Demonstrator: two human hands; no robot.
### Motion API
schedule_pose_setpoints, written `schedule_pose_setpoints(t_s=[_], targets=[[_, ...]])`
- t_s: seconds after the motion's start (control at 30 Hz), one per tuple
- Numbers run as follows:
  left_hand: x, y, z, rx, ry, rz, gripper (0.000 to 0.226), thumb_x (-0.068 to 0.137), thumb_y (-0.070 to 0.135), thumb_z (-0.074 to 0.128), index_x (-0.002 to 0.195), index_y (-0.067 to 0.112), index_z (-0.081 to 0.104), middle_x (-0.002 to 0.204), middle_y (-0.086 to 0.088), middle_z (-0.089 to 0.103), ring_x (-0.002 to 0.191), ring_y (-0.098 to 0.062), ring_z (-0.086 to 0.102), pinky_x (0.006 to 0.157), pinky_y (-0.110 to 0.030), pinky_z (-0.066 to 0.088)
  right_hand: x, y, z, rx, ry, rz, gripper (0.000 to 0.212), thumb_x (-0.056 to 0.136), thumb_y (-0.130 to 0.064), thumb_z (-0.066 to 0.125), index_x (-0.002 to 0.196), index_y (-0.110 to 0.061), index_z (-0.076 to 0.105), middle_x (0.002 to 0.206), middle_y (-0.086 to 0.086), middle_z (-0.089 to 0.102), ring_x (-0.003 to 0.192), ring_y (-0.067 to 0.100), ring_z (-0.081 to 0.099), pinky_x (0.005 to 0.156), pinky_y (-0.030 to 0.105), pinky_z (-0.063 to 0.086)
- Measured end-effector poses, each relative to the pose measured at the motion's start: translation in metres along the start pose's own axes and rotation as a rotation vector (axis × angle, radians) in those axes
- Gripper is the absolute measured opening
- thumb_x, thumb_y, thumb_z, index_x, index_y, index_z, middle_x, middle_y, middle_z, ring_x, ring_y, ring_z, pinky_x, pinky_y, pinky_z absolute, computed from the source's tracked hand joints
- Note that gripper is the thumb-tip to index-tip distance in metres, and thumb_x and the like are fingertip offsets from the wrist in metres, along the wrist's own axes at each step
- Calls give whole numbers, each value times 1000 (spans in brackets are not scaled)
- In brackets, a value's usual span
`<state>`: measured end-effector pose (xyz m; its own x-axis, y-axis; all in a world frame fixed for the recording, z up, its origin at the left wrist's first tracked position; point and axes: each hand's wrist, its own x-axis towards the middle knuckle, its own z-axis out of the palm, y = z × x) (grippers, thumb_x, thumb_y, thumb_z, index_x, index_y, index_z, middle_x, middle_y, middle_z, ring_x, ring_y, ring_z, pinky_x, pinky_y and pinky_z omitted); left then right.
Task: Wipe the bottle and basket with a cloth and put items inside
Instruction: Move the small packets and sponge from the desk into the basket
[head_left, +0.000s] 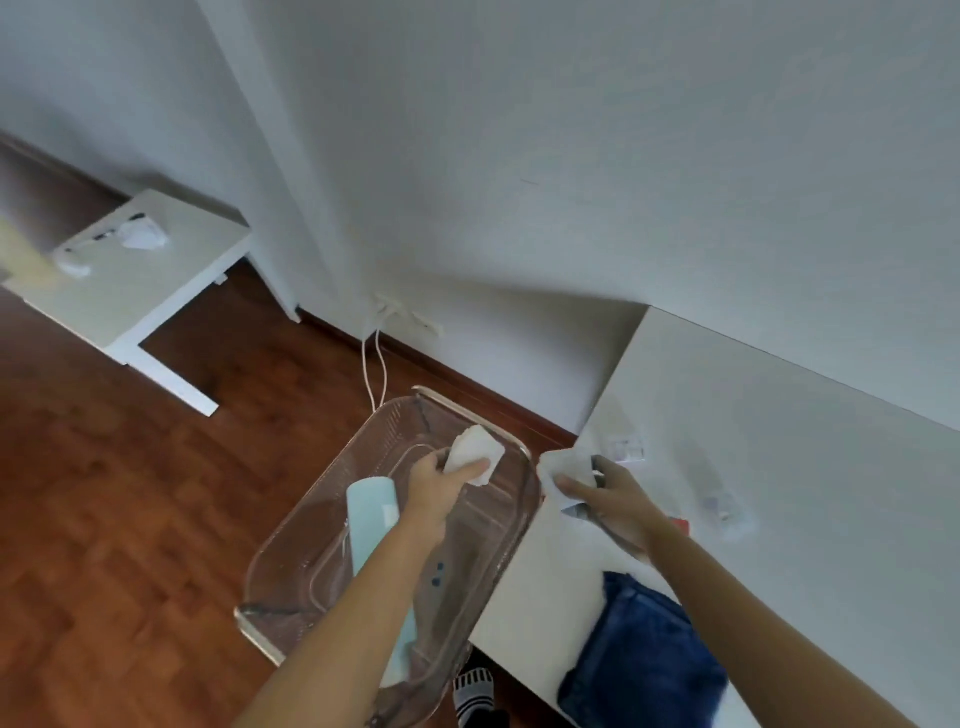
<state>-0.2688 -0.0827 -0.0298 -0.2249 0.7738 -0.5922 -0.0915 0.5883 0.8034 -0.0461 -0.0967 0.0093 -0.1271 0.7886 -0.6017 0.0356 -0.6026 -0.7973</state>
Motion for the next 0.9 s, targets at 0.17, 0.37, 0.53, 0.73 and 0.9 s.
schedule_pose_setpoints(t_s=[0.17,0.37,0.53,0.73,0.9], targets=[[39,-15,-41,-143,55,-198,51,86,7,68,132,0,49,128,-22,59,103,-32,60,74,-36,51,25,21,76,39,7,103,46,82,-17,73,119,2,52,119,25,60,109,38,63,94,48,54],[88,-20,-50,-115,52,-346,43,93,2,51,135,-7,42,111,-21,54,87,-30,55,60,-32,45,73,49,129,224,207,338,32,85,-12,67,111,-2,51,97,10,63,87,24,63,84,37,55],[127,-26,-51,-29,64,-432,40,91,4,52,130,-4,48,127,-25,54,108,-37,55,88,-41,49,108,65,145,270,318,459,20,82,-13,71,88,-5,53,85,9,63,79,24,65,87,39,57],[164,-32,-47,34,105,-474,49,88,1,52,136,-3,43,132,-25,52,118,-40,54,97,-46,48,145,81,161,195,406,478,32,81,-21,73,104,-2,60,96,11,66,84,24,63,73,32,55],[184,-41,-50,91,117,-478,47,88,-6,46,135,-7,43,132,-25,51,112,-36,55,78,-38,43,167,88,173,138,450,458,59,81,-32,73,128,-5,47,118,13,62,94,25,58,66,28,46]])
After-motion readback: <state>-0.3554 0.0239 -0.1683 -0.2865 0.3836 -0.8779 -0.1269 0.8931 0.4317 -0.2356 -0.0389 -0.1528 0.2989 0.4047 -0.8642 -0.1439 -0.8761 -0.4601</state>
